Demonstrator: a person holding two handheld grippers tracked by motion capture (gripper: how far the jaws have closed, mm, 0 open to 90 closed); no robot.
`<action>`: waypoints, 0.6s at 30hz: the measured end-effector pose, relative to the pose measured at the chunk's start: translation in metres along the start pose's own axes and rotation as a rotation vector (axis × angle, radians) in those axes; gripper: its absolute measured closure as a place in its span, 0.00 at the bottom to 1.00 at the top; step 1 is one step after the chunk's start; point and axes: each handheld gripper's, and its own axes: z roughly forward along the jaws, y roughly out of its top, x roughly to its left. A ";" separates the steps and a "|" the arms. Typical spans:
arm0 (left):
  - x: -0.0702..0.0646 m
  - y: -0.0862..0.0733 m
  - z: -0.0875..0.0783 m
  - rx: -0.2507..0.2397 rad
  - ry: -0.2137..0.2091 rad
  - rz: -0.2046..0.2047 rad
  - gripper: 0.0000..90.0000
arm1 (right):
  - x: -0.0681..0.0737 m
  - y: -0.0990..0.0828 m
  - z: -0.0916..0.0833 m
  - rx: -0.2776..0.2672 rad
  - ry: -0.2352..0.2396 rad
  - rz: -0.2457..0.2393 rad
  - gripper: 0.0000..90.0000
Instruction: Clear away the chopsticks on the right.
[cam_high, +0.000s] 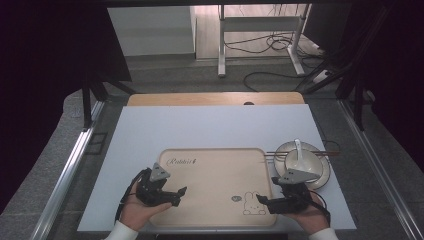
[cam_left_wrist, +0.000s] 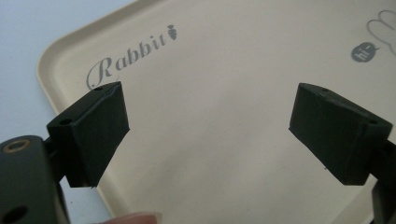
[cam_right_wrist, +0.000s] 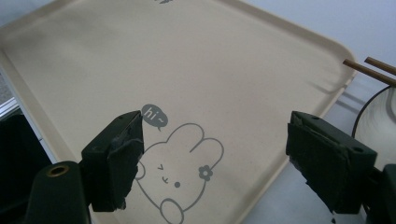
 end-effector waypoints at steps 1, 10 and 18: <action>0.000 0.001 -0.001 -0.004 -0.005 0.000 0.13 | 0.000 0.000 0.000 0.004 -0.003 -0.002 0.22; 0.002 -0.003 -0.004 -0.014 0.021 0.036 0.14 | -0.002 0.006 -0.005 -0.032 0.008 0.012 0.23; 0.002 -0.006 -0.011 -0.024 0.035 0.044 0.14 | 0.002 0.009 -0.007 -0.030 0.024 0.001 0.24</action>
